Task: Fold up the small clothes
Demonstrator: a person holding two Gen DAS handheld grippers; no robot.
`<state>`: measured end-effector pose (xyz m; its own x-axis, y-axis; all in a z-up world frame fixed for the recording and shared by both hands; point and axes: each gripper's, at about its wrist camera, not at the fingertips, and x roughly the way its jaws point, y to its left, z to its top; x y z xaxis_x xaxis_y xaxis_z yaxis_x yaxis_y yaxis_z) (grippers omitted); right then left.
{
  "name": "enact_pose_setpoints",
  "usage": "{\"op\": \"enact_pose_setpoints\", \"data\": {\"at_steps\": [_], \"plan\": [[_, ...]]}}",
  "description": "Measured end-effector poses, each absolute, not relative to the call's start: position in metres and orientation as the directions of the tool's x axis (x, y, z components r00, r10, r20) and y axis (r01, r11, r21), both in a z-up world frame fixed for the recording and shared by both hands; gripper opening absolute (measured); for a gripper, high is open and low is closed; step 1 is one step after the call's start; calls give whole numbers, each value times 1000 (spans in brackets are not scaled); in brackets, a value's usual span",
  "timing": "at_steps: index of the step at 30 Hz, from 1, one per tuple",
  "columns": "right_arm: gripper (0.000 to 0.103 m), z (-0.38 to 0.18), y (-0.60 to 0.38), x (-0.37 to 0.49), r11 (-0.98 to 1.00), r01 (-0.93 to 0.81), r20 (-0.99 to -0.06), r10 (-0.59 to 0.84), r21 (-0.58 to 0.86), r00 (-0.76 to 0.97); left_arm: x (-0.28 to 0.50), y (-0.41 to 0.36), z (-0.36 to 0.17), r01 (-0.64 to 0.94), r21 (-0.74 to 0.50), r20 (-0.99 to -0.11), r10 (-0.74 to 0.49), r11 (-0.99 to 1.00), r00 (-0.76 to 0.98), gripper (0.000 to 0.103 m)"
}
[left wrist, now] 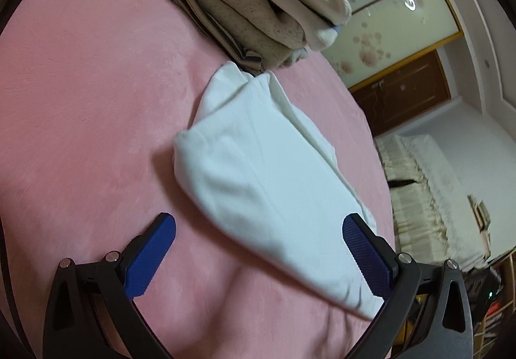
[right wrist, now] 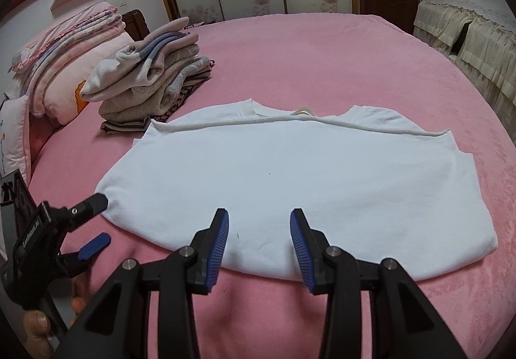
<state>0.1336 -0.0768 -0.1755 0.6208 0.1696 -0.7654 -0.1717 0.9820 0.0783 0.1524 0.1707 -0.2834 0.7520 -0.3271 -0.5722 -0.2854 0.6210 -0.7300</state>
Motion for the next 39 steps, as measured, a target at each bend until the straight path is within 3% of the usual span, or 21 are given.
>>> {"op": "enact_pose_setpoints", "data": {"at_steps": [18, 20, 22, 24, 25, 30, 35, 39], "plan": [[40, -193, -69, 156, 983, -181, -747, 152, 44, 647, 214, 171, -293, -271, -780, -513, -327, 564, 794, 102], [40, -194, -70, 160, 985, -172, -743, 134, 25, 656, 219, 172, -292, -257, -797, -490, -337, 546, 804, 92], [40, -196, -71, 164, 985, -169, -739, 126, 17, 662, 225, 173, -290, -259, -786, -508, -347, 562, 789, 59], [40, -196, -72, 168, 987, -161, -728, 106, -7, 677, 230, 172, -289, -256, -772, -519, -346, 582, 781, 34], [39, -196, -72, 170, 987, -156, -719, 92, -24, 689, 231, 171, -285, -261, -750, -536, -327, 608, 778, 28], [13, -202, -71, 195, 987, -144, -712, 49, -73, 701, 224, 154, -250, -212, -678, -527, -264, 704, 808, 24], [4, -212, -70, 217, 985, -154, -723, 49, -80, 689, 223, 126, -201, -90, -629, -463, -279, 772, 841, 24], [3, -229, -71, 230, 984, -172, -779, 74, -44, 623, 226, 101, -170, 7, -613, -412, -327, 790, 850, 24]]}}
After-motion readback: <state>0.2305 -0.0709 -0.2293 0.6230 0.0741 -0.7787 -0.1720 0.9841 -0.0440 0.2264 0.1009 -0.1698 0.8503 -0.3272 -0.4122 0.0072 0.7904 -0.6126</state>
